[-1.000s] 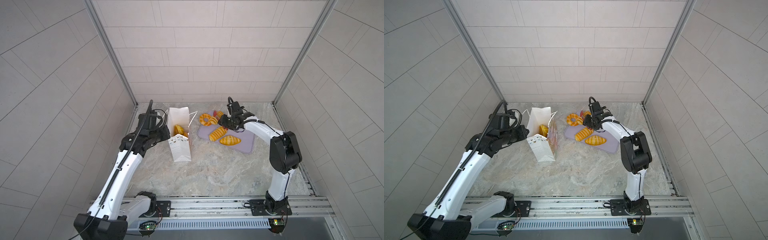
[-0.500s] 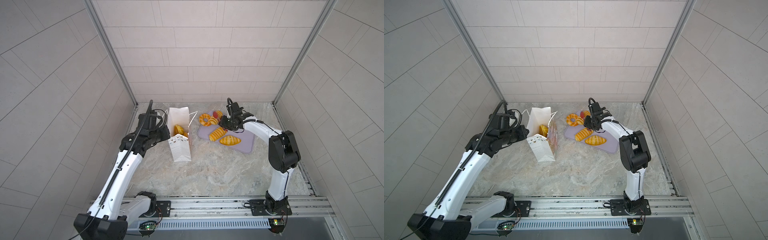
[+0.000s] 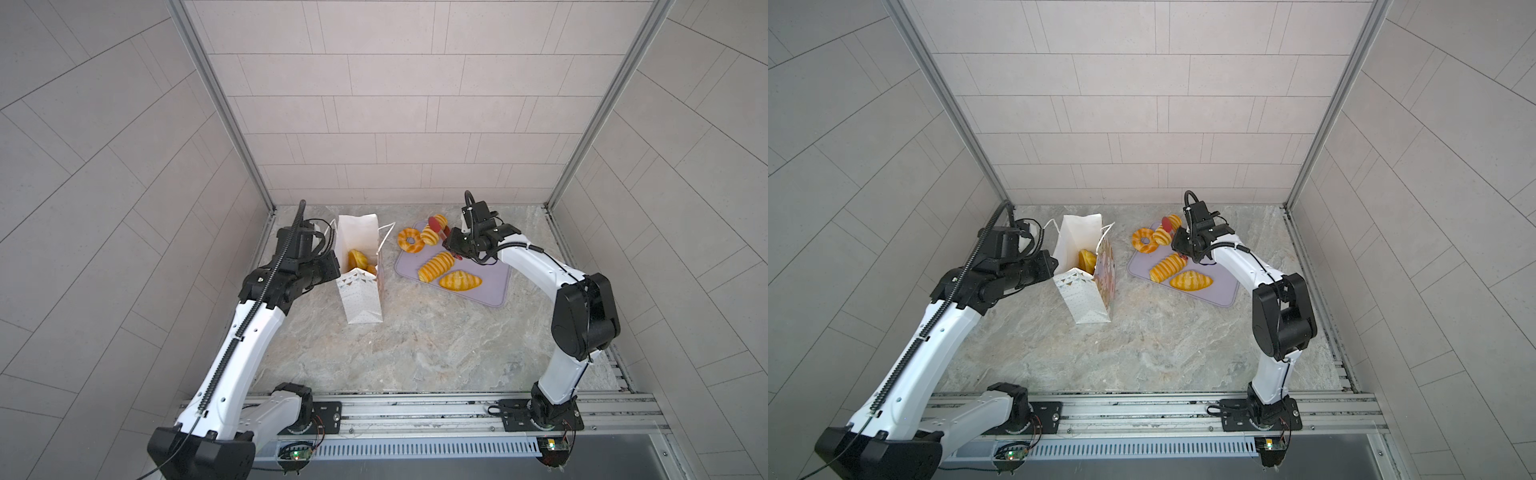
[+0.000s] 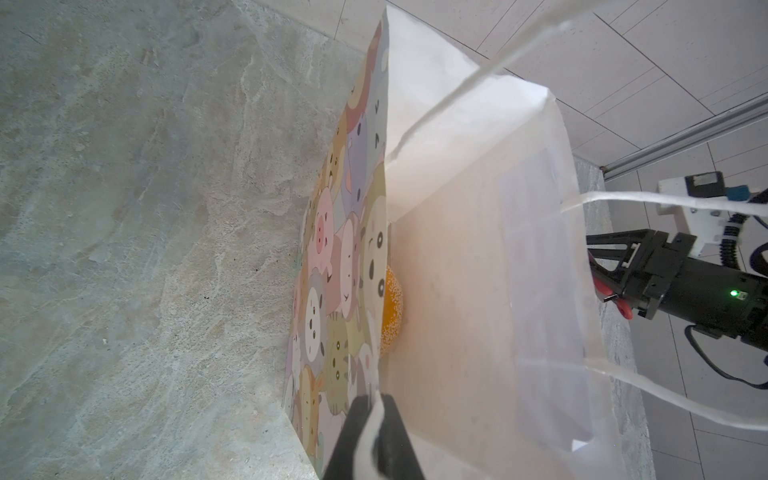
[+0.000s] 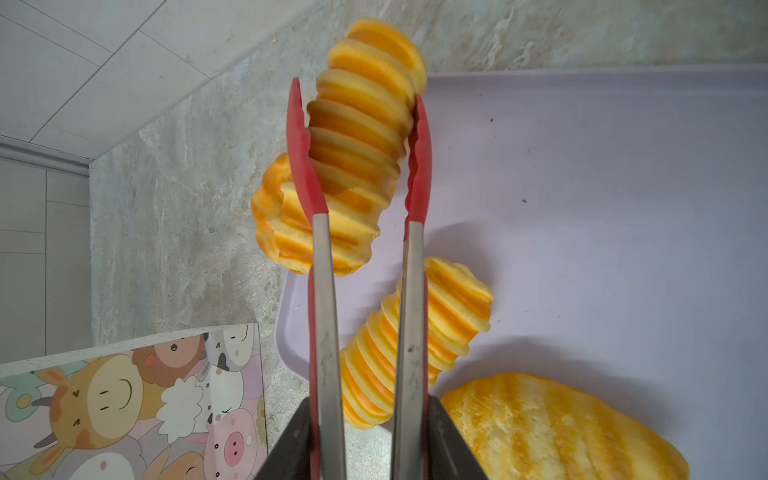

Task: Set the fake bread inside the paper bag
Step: 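Lower the tongs around the spiral bread farthest from the robot and pinch it, then lift the spiral bread with the tongs and carry it toward the bag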

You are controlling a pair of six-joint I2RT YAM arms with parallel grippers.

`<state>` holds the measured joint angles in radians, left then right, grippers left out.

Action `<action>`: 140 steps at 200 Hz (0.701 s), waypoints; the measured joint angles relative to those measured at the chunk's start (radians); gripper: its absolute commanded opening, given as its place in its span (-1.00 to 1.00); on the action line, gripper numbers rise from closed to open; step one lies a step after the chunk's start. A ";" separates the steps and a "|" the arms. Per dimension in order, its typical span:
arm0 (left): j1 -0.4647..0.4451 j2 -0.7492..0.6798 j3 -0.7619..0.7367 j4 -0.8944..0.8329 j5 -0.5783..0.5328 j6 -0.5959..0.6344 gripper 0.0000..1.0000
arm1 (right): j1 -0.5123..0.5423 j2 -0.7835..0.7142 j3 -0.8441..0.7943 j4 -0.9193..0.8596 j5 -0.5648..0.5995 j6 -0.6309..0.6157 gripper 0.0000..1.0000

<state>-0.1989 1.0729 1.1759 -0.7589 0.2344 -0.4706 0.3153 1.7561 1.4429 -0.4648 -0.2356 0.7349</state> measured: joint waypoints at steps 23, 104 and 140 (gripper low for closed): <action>0.000 0.000 0.000 0.000 0.000 0.000 -0.77 | -0.004 -0.037 -0.017 -0.009 0.001 -0.008 -0.23; 0.000 -0.003 0.000 -0.002 -0.001 0.002 -0.58 | -0.007 -0.199 -0.044 -0.063 0.032 -0.074 -0.24; 0.000 -0.003 0.000 -0.005 -0.006 0.000 -0.42 | -0.007 -0.288 -0.044 -0.082 0.058 -0.099 -0.24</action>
<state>-0.1989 1.0695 1.1759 -0.7639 0.2287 -0.4709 0.3084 1.4681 1.3987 -0.5468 -0.1772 0.6361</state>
